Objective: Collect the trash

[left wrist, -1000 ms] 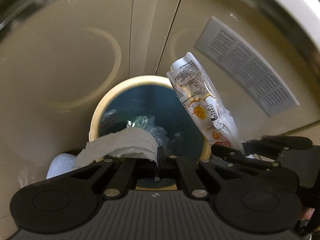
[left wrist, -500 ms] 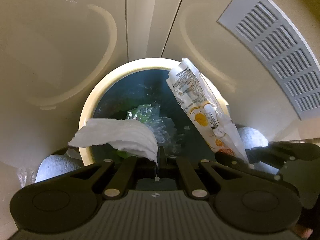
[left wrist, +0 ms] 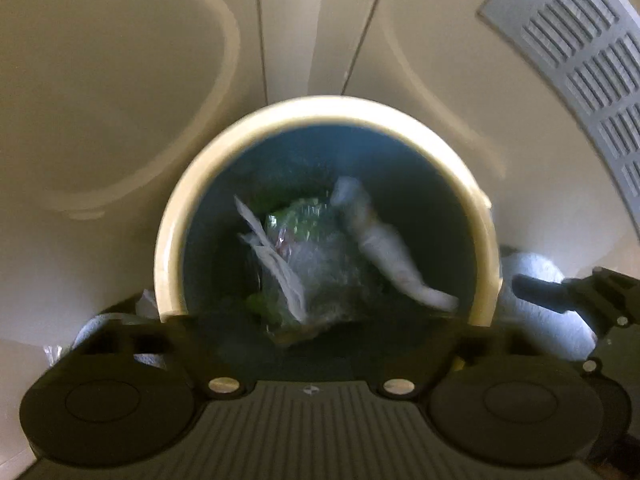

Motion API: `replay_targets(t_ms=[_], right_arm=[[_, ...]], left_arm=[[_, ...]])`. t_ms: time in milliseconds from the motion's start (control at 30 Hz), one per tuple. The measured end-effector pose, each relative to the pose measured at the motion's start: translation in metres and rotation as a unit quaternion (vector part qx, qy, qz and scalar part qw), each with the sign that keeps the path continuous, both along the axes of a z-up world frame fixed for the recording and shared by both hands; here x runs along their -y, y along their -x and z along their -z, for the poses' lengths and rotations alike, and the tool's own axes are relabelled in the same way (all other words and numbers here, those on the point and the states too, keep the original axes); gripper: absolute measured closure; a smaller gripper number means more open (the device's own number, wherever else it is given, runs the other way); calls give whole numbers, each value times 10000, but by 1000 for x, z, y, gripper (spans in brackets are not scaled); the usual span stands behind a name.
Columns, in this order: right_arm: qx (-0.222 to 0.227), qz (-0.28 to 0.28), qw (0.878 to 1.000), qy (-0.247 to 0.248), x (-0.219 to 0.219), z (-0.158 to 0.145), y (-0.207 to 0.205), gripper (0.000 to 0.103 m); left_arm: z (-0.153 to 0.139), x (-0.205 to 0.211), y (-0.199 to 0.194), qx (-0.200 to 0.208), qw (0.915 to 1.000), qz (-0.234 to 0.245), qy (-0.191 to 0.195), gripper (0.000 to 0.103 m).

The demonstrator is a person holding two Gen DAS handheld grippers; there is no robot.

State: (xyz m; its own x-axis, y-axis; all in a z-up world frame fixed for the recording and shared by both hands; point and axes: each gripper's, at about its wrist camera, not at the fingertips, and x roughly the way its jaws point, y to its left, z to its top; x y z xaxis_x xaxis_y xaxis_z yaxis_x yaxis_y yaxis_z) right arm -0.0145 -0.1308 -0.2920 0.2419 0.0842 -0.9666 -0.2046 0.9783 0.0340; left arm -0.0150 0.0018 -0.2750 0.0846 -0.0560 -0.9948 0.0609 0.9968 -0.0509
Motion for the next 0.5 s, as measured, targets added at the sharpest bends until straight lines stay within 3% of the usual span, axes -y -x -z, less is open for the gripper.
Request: replay_targets(t_ms=[300,433,500], right_arm=[[557,-343,9978,-115,-2,-50,25,23],[909,-454,9945,-248,-2,-83,47,18],[1101,-516,9920,-344,-2,-99,60,16]], left_arm=[[-31,-13,13,10,9999,-101,65,6],[-56,-18,30,201,9995,-236,-29,6],[-71,-21,41,331,9990,-307,-10,1]])
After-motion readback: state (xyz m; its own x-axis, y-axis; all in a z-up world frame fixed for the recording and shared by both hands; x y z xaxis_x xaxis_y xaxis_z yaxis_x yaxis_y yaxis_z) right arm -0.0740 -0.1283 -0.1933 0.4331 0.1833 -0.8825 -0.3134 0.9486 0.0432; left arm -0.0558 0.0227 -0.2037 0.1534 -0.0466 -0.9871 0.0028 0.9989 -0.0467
